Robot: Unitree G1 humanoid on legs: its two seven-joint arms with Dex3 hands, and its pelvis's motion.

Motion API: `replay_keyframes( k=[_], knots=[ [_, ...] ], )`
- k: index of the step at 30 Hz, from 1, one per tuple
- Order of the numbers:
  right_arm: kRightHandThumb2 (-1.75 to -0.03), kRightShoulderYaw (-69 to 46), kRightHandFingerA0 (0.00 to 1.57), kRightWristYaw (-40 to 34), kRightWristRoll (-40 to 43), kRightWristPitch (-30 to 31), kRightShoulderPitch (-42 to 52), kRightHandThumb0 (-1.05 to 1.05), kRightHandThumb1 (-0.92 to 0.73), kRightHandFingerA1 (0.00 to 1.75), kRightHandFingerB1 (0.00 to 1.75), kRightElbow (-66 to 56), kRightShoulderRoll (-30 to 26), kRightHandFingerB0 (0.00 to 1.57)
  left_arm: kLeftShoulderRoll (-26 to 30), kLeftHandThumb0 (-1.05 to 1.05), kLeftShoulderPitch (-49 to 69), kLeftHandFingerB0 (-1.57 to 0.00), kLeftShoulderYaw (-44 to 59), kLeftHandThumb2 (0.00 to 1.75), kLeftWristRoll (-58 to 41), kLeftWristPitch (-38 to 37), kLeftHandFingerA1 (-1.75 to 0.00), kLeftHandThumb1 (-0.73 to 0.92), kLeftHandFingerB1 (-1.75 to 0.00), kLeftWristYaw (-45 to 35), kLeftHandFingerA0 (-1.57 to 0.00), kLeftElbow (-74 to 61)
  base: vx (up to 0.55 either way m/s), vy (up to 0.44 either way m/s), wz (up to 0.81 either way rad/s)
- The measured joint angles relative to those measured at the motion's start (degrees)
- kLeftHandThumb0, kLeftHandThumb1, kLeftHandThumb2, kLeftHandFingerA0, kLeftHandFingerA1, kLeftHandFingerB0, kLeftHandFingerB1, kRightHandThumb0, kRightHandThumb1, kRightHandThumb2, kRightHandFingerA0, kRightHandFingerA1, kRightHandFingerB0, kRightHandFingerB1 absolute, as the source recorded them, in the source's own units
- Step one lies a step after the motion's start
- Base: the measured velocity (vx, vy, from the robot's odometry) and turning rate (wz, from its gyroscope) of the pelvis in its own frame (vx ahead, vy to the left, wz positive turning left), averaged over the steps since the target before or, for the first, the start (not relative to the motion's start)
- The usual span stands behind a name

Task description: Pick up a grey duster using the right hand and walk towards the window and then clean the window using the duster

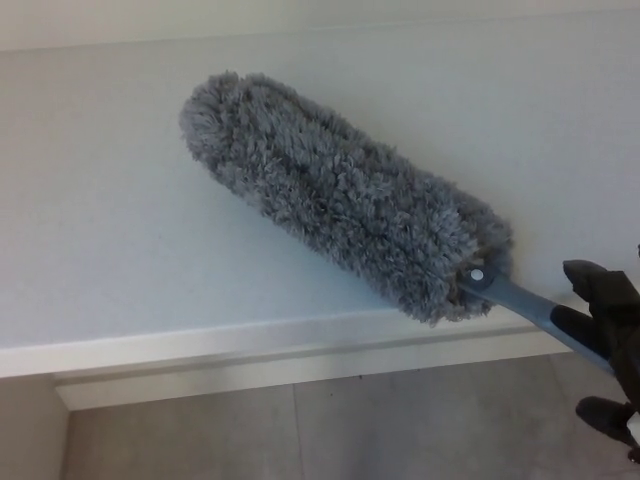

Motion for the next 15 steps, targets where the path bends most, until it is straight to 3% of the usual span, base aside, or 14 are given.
replay_keyframes(
  k=[4,5,7,8,9,10,11,13,14,15],
  knots=[
    [-0.61,0.07,0.01,-0.10,-0.54,1.10,-1.02,-0.57,-0.53,0.26,0.28,1.36,-0.79,0.14,0.00,-0.15,0.25,-0.83,-0.50,0.84,0.05,-1.39,-1.18,0.65,-0.89,-0.03,-0.99,0.07,0.00,0.000,0.00],
    [-0.60,0.13,0.02,-0.16,-0.63,1.41,-1.13,-0.58,-0.55,0.36,0.27,1.55,-0.98,0.14,0.00,-0.13,0.34,-0.84,-0.66,0.88,0.05,-1.79,-1.18,0.63,-0.89,-0.04,-0.97,0.11,0.00,0.000,0.00],
    [-0.60,0.79,0.02,-0.20,-0.85,1.98,-1.41,-0.58,-0.55,0.36,0.27,1.52,-0.97,0.14,0.00,-0.13,0.42,-0.84,-0.74,0.88,0.01,-2.48,-1.18,0.63,-0.89,-0.10,-0.97,0.15,0.00,0.000,0.00],
    [-0.60,1.39,0.05,-0.21,-1.01,2.26,-1.71,-0.55,-0.55,0.41,0.27,1.33,-0.89,0.13,0.00,-0.17,0.42,-0.84,-0.72,0.80,-0.04,-2.83,-1.17,0.67,-0.88,-0.21,-0.96,0.15,0.00,0.000,0.00],
    [-0.98,2.02,0.05,-0.31,-1.10,2.39,-1.99,-0.35,-0.44,0.54,0.49,1.27,-0.88,0.00,0.00,-0.14,0.31,-0.86,-0.77,0.84,-0.05,-3.08,-1.18,0.63,-0.90,-0.23,-1.01,0.19,0.00,0.000,0.00],
    [-0.98,2.43,0.05,-0.50,-1.09,2.39,-2.13,-0.35,-0.44,0.54,0.49,1.28,-0.89,0.00,0.00,-0.14,0.22,-0.86,-0.81,0.84,-0.05,-3.26,-1.18,0.63,-0.90,-0.22,-1.01,0.24,0.00,0.000,0.00],
    [-0.57,3.16,0.13,-0.96,-1.04,2.30,-2.23,-0.55,-0.57,0.45,0.27,1.30,-0.89,0.18,0.01,-0.15,0.14,-0.85,-0.80,0.85,-0.07,-3.50,-1.19,0.63,-0.91,-0.22,-1.00,0.31,0.00,0.000,0.00],
    [-0.57,3.93,0.13,-1.55,-1.09,2.27,-2.30,-0.55,-0.57,0.45,0.27,1.44,-0.89,0.18,0.01,-0.15,0.14,-0.85,-0.80,0.85,-0.08,-3.75,-1.19,0.63,-0.91,-0.24,-1.00,0.37,0.00,0.000,0.00],
    [-0.80,4.68,0.14,-2.13,-1.14,2.28,-2.32,-0.60,-0.48,0.52,0.39,1.54,-0.89,0.08,0.01,-0.15,0.14,-0.86,-0.81,0.85,-0.10,-4.01,-1.20,0.63,-0.94,-0.24,-1.02,0.41,0.00,0.000,0.00],
    [-0.80,5.03,0.14,-2.51,-1.15,2.28,-2.33,-0.60,-0.48,0.52,0.39,1.60,-0.89,0.08,0.01,-0.15,0.13,-0.86,-0.81,0.85,-0.11,-4.05,-1.20,0.63,-0.94,-0.24,-1.02,0.43,0.00,0.000,0.00]
  ],
)
